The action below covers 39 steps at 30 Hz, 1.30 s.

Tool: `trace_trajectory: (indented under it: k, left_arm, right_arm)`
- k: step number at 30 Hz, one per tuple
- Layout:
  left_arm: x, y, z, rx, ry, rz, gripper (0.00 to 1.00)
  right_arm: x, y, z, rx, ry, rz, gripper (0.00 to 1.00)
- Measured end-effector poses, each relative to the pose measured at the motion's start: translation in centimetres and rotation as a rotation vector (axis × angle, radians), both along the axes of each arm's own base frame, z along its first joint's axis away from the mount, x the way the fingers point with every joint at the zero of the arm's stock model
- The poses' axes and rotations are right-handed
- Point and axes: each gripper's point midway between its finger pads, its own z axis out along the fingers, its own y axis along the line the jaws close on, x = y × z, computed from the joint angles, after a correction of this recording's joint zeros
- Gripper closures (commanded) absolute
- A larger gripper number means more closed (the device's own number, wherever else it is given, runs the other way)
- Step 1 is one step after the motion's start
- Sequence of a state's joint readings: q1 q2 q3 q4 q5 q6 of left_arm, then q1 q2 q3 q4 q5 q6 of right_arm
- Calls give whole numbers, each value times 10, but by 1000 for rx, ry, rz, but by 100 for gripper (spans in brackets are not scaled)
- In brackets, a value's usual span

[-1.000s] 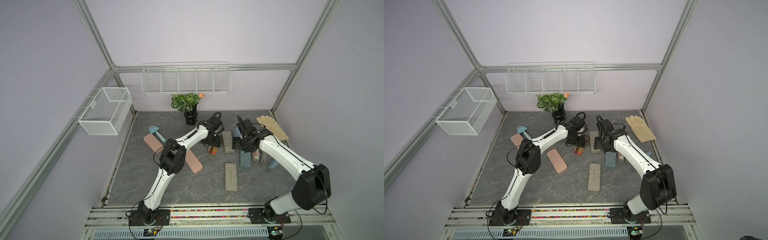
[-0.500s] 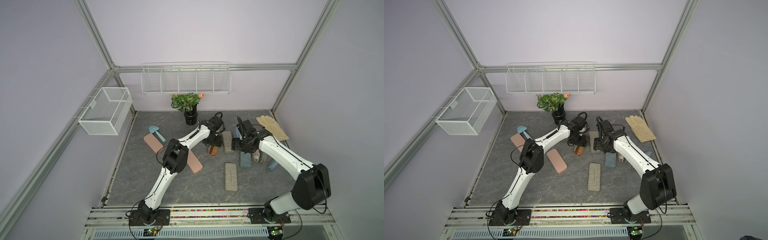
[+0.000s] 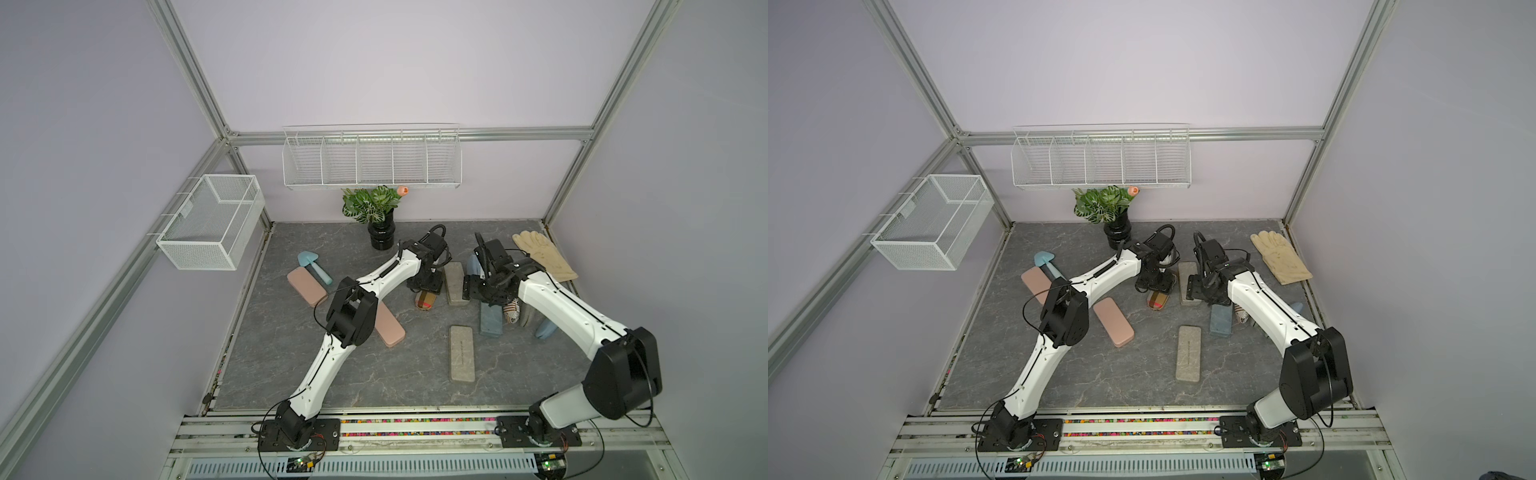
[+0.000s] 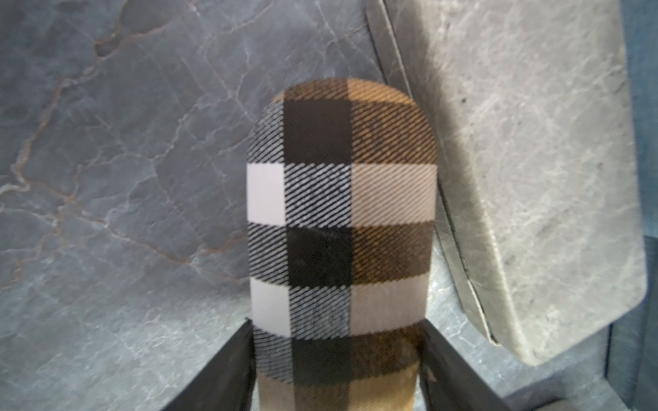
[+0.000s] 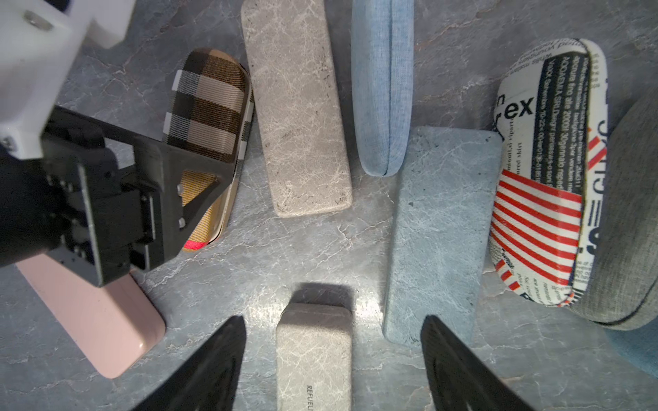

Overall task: Close the glasses case
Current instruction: Pick up the glasses case at the center of the board.

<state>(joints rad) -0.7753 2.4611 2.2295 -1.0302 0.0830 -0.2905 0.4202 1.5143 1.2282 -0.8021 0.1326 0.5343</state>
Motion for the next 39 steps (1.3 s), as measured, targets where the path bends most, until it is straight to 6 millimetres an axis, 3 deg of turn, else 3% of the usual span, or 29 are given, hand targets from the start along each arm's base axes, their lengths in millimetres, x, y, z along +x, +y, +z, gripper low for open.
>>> trace_trajectory:
  k: [12,23,31,36,39]
  left_arm:
    - [0,0,0,0,1,-1,56]
    - [2,2,0,-68,17,34,61]
    - [-4,37,11,-264,117,146,62]
    - [0,64,38,-495,134,237,62]
    - [0,69,52,-630,142,265,62]
  right_arm:
    - [0,2,-2,10,3,5,19]
    - [0,12,-5,58,2,34,19]
    - [2,32,-5,155,-11,107,20]
    - [3,57,0,269,-25,192,21]
    - [6,73,1,345,-32,239,21]
